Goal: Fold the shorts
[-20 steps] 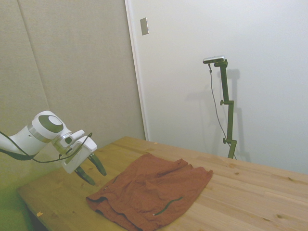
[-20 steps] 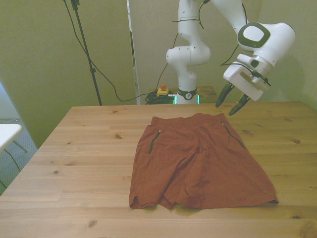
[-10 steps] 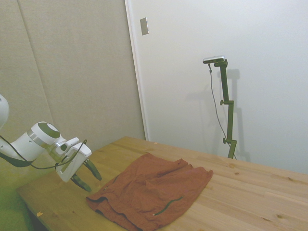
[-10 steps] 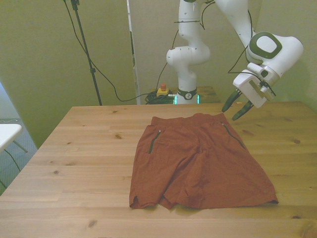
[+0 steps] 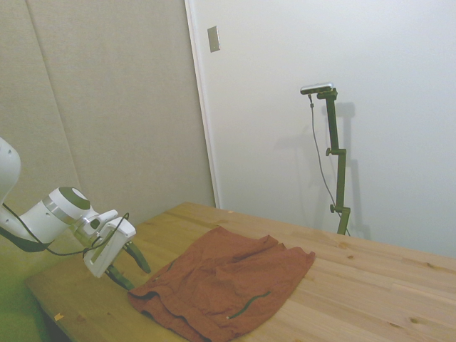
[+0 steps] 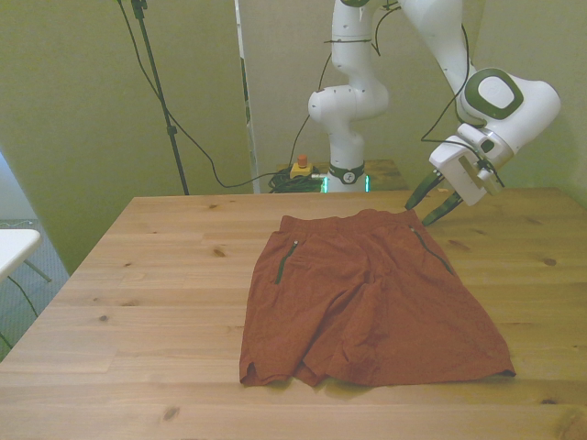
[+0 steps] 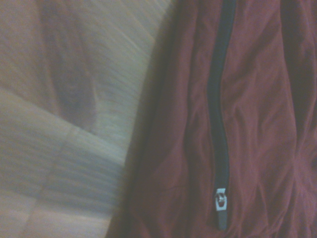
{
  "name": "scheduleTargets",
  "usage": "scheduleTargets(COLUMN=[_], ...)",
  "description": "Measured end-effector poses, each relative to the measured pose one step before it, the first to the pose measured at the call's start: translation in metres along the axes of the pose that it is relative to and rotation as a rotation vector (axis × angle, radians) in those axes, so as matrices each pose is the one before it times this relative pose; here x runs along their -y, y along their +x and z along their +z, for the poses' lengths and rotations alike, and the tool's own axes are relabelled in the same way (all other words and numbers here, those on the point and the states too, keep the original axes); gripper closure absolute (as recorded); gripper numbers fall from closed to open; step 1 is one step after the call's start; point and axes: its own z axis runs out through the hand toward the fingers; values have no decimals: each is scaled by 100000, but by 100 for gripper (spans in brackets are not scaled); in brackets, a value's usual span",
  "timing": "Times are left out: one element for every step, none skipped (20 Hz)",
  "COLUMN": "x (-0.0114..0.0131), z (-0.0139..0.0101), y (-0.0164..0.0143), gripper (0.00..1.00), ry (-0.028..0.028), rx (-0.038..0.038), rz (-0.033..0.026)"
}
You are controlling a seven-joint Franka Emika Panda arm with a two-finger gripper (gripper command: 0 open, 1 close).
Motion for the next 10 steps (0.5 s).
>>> scheduleTargets(x=[-52, -50, -56, -56, -45, -29, -6, 5, 9, 2], z=[426, 380, 292, 192, 112, 67, 26, 4, 6, 1], y=[162, 144, 129, 105, 74, 32, 5, -1, -6, -1], gripper=[0, 0, 0, 0, 0, 0, 0, 0, 0, 0], ry=[-615, -512, -398, -261, -155, -94, -40, 18, 4, 0], rx=[507, 629, 493, 323, 194, 102, 39, 6, 8, 2], rz=[391, 329, 274, 238, 181, 81, 15, 68, 29, 1])
